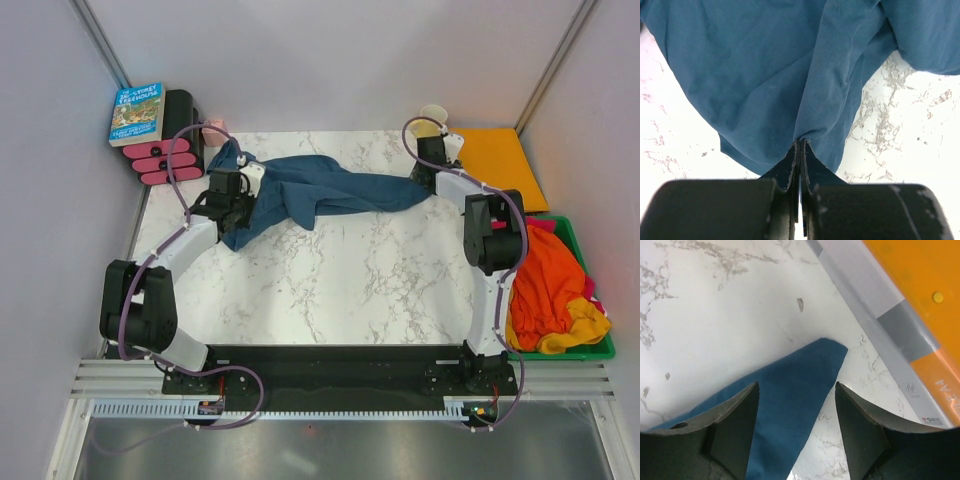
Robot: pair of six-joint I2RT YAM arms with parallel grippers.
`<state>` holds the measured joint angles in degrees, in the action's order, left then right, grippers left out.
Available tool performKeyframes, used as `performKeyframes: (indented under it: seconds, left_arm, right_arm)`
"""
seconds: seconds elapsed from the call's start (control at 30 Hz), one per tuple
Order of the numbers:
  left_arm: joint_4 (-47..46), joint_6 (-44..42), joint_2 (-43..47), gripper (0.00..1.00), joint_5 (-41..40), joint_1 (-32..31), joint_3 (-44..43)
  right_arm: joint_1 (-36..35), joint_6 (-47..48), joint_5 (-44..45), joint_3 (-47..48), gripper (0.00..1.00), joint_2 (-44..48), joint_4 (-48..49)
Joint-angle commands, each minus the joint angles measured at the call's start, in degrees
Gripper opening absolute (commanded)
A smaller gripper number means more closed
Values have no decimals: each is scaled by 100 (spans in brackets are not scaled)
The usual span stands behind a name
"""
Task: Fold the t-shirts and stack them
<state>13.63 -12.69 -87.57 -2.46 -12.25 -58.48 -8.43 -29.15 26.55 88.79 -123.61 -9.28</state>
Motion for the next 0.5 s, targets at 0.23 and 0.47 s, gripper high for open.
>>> performKeyframes:
  seconds: [0.23,0.47]
  left_arm:
    - [-62,-58,258,2,-9,21,267]
    - [-79,-23,223,2,17,21,232]
  right_arm:
    - [192,-91,422,1377,70,-813,-961]
    - [245,-205,386,1141,70,-717,-1225]
